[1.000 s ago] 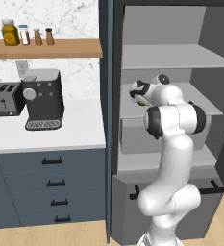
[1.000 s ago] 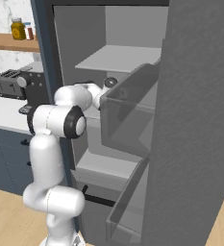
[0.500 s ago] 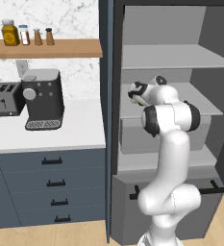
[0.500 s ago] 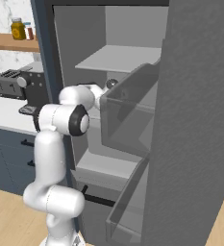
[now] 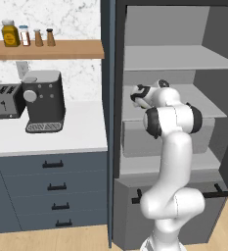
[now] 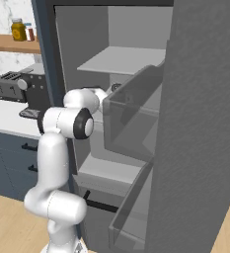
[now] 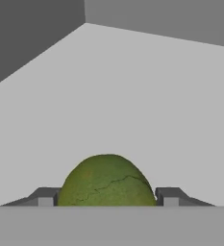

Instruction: Place one lime and one chicken drumstick in each tupperware on the nearby counter, to pack two identical lunches.

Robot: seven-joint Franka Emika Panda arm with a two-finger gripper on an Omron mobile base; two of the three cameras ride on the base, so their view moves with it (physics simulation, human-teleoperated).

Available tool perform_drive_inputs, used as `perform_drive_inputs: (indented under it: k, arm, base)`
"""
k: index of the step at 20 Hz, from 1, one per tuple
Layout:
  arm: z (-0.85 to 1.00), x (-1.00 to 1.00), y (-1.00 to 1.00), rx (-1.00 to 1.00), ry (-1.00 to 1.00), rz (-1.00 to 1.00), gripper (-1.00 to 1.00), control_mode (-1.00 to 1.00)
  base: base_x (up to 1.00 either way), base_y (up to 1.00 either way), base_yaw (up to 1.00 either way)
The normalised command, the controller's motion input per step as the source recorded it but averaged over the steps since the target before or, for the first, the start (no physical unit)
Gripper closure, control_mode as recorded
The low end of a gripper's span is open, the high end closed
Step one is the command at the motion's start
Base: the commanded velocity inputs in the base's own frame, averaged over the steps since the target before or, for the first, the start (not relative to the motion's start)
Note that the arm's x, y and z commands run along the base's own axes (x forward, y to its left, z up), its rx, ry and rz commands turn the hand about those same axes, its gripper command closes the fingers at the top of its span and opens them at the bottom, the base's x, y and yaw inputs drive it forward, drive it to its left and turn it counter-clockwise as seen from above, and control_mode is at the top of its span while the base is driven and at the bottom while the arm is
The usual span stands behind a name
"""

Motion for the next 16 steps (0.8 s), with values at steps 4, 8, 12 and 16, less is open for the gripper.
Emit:
perform_drive_inputs:
  k: [4,8,12,16]
  arm:
    - [0.01,-0.07,-0.07,0.0,0.0,0.0,1.0,-1.0]
    - [0.48,-0.34,0.0,-0.01,-0.04,0.0,1.0,-1.0]
    - [0.16,-1.0,-0.03,-0.03,-0.06,0.0,1.0,-1.0]
    - [0.0,-1.0,-0.1,0.04,-0.03,0.0,1.0,-1.0]
  base:
    - [0.0,0.0,0.0]
    - [0.0,0.0,0.0]
    - [0.0,0.0,0.0]
    - [0.0,0.0,0.0]
